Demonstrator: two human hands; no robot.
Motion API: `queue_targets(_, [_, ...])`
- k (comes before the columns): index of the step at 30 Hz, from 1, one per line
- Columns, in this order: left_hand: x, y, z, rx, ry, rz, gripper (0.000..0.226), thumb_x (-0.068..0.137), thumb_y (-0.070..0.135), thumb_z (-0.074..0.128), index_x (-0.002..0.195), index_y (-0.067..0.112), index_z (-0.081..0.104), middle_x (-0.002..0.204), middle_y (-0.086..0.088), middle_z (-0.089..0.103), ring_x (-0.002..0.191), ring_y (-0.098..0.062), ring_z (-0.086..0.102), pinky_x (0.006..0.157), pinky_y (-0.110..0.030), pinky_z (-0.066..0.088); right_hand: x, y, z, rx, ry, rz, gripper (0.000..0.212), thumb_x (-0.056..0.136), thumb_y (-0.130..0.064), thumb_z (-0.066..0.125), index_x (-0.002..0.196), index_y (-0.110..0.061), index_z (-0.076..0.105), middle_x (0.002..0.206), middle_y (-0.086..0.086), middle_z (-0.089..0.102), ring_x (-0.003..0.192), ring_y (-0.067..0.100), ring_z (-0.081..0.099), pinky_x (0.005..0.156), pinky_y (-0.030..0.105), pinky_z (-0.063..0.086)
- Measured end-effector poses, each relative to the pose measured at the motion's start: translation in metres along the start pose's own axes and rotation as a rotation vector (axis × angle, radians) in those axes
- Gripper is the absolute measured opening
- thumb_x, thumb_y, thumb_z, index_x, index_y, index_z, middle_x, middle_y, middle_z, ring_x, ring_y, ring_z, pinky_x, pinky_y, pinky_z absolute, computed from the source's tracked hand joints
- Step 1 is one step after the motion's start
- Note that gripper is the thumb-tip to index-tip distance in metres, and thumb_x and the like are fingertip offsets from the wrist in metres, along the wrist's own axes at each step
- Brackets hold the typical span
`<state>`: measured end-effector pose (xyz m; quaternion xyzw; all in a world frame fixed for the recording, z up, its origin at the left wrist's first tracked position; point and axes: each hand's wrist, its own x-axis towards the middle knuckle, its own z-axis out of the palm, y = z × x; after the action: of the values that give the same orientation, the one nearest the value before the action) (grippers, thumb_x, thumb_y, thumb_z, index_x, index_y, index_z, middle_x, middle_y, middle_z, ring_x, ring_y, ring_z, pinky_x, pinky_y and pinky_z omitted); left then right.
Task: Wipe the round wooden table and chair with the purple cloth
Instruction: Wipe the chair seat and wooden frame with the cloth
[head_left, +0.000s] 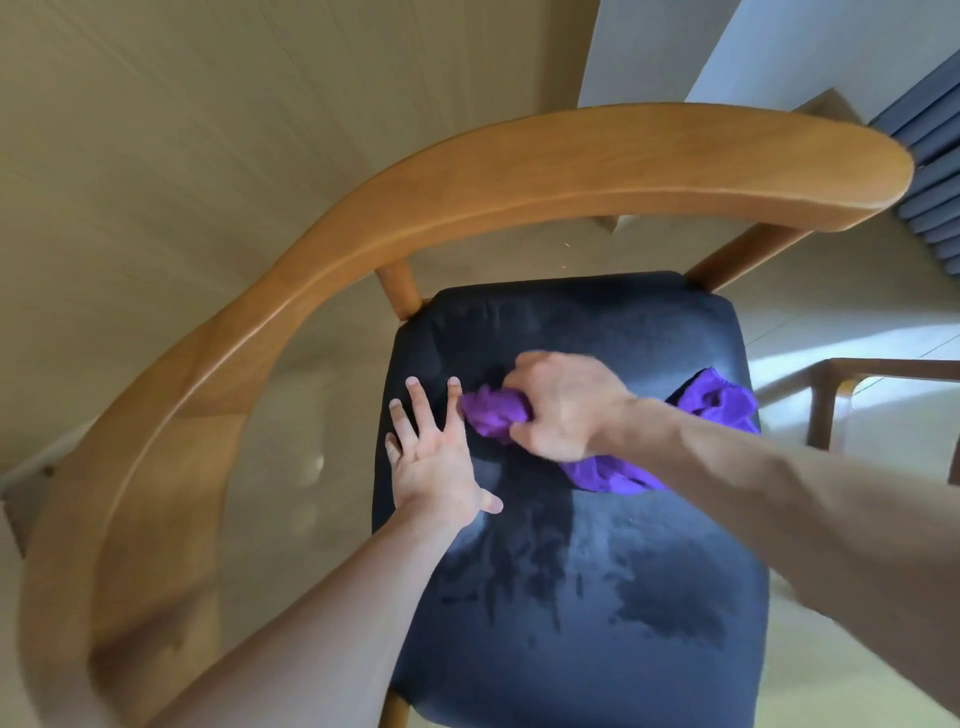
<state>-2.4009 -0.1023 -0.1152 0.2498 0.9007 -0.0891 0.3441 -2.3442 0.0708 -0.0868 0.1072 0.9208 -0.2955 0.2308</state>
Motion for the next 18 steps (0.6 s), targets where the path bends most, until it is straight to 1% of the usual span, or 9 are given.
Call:
queue_targets(2, [0.001, 0.0, 0.0, -0.01, -0.004, -0.002, 0.163, 0.052, 0.06, 0.095, 0.153, 0.033, -0.03, 0.162, -0.015, -0.034, 0.155, -0.042, -0.015, 0.126, -0.052, 0.013, 0.005, 0.014, -0.022, 0.066, 0.183, 0.103, 0.03, 0.069, -0.049, 0.049, 0.086, -0.027, 0.06, 0.092, -0.004, 0.049, 0.091, 0.029, 0.061, 0.066, 0.032, 0.043])
queue_targets(5, [0.0, 0.002, -0.001, 0.001, 0.0, -0.011, 0.164, 0.052, 0.06, 0.095, 0.153, 0.034, -0.03, 0.163, -0.015, -0.032, 0.155, -0.043, -0.013, 0.125, -0.053, 0.014, 0.015, 0.03, -0.051, 0.088, 0.529, 0.344, 0.043, 0.077, -0.043, 0.059, 0.111, -0.016, 0.061, 0.113, 0.009, 0.05, 0.104, 0.034, 0.055, 0.074, 0.036, 0.043])
queue_targets(7, [0.0, 0.001, -0.002, 0.004, 0.002, -0.014, 0.163, 0.052, 0.06, 0.095, 0.154, 0.033, -0.03, 0.163, -0.015, -0.032, 0.155, -0.043, -0.014, 0.126, -0.052, 0.014, 0.015, 0.029, -0.056, 0.003, 0.56, 0.459, 0.055, 0.084, -0.041, 0.063, 0.13, -0.012, 0.053, 0.128, 0.017, 0.045, 0.117, 0.039, 0.047, 0.083, 0.044, 0.045])
queue_targets(9, [-0.001, 0.001, -0.002, 0.005, 0.003, -0.014, 0.163, 0.053, 0.06, 0.095, 0.154, 0.033, -0.03, 0.163, -0.015, -0.032, 0.155, -0.042, -0.014, 0.126, -0.052, 0.014, 0.012, 0.02, -0.047, -0.139, 0.4, 0.372, 0.058, 0.09, -0.046, 0.057, 0.137, -0.013, 0.049, 0.132, 0.017, 0.044, 0.12, 0.039, 0.043, 0.094, 0.046, 0.046])
queue_targets(11, [-0.001, 0.001, -0.002, 0.003, 0.002, -0.011, 0.163, 0.053, 0.059, 0.095, 0.154, 0.033, -0.029, 0.163, -0.015, -0.032, 0.155, -0.042, -0.013, 0.126, -0.052, 0.014, 0.007, 0.011, -0.034, -0.095, 0.304, 0.177, 0.039, 0.095, -0.049, 0.048, 0.113, -0.019, 0.067, 0.118, 0.007, 0.054, 0.108, 0.034, 0.053, 0.084, 0.041, 0.049])
queue_targets(13, [-0.001, 0.0, -0.002, 0.003, 0.003, -0.009, 0.162, 0.052, 0.059, 0.095, 0.154, 0.033, -0.028, 0.163, -0.015, -0.031, 0.155, -0.042, -0.013, 0.125, -0.052, 0.014, 0.007, 0.004, -0.034, 0.076, 0.432, 0.073, 0.037, 0.093, -0.045, 0.042, 0.077, -0.022, 0.065, 0.089, -0.002, 0.056, 0.085, 0.03, 0.059, 0.066, 0.034, 0.043])
queue_targets(14, [-0.001, 0.0, -0.002, 0.004, 0.001, -0.009, 0.162, 0.052, 0.059, 0.095, 0.155, 0.033, -0.028, 0.163, -0.015, -0.032, 0.155, -0.042, -0.013, 0.125, -0.052, 0.014, 0.011, 0.005, -0.036, 0.123, 0.548, 0.057, 0.034, 0.09, -0.043, 0.042, 0.075, -0.022, 0.064, 0.085, -0.003, 0.055, 0.081, 0.029, 0.059, 0.064, 0.033, 0.041])
queue_targets(16, [0.0, 0.0, -0.002, 0.007, -0.002, -0.012, 0.162, 0.053, 0.059, 0.095, 0.155, 0.033, -0.028, 0.163, -0.015, -0.032, 0.155, -0.042, -0.013, 0.125, -0.052, 0.014, 0.023, 0.011, -0.038, 0.112, 0.686, 0.085, 0.038, 0.086, -0.042, 0.046, 0.106, -0.02, 0.069, 0.106, 0.005, 0.06, 0.096, 0.033, 0.057, 0.079, 0.04, 0.047])
queue_targets(18, [0.001, 0.001, -0.002, 0.006, -0.004, -0.016, 0.163, 0.053, 0.059, 0.095, 0.154, 0.034, -0.03, 0.163, -0.015, -0.032, 0.155, -0.042, -0.014, 0.125, -0.052, 0.014, 0.031, 0.019, -0.029, 0.058, 0.529, 0.218, 0.062, 0.088, -0.051, 0.05, 0.145, -0.026, 0.048, 0.148, 0.011, 0.044, 0.129, 0.038, 0.043, 0.108, 0.051, 0.037])
